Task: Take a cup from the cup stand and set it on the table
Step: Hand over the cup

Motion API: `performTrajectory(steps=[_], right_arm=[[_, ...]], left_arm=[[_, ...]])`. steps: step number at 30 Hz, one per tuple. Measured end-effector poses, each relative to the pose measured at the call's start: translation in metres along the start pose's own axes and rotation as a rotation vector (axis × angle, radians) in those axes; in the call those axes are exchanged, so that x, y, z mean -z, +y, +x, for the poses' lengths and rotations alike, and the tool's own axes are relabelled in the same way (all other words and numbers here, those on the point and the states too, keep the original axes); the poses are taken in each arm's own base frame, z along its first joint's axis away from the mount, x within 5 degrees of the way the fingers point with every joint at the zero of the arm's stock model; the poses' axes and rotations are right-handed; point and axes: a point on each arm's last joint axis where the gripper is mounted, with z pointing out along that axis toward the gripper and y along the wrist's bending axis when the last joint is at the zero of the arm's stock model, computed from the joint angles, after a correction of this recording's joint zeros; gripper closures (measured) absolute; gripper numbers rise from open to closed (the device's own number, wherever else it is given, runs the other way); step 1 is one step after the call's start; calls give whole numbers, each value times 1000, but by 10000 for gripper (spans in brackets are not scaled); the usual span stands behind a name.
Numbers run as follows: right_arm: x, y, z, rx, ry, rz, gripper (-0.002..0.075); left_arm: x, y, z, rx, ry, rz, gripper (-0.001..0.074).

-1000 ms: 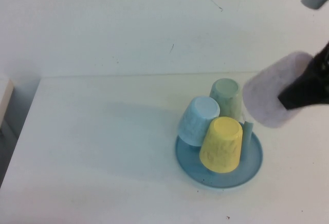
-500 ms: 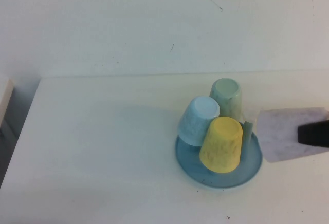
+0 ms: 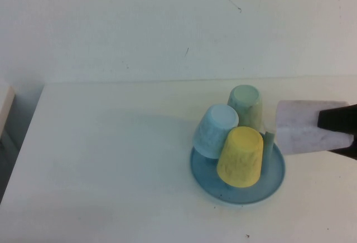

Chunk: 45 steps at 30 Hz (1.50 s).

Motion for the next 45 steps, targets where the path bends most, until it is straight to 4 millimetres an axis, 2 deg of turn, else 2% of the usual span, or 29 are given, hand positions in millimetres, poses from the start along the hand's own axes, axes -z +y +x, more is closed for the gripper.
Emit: performTrajectory(steps=[8,12,17,30,37,39,43,45], right_arm=[[-27,15,17,-130,126,-45,141],[-37,27,17,-180,109,-125,141],[-39,34,12,-255,54,-195,141],[-39,34,12,-378,59,-199,141],[-39,34,11,-388,60,-198,141],[-39,34,11,-382,59,-198,141],[-39,34,11,-363,57,-198,141],[-39,34,11,-351,56,-198,141]], left_arm=[[0,0,0,0,0,0,738],[0,0,0,-2,0,0,738],[0,0,0,-2,0,0,738],[0,0,0,-4,0,0,738],[0,0,0,-4,0,0,738],[0,-1,-1,65,-6,16,738],[1,-11,-7,555,-48,137,738],[1,-12,-12,727,-88,179,738]])
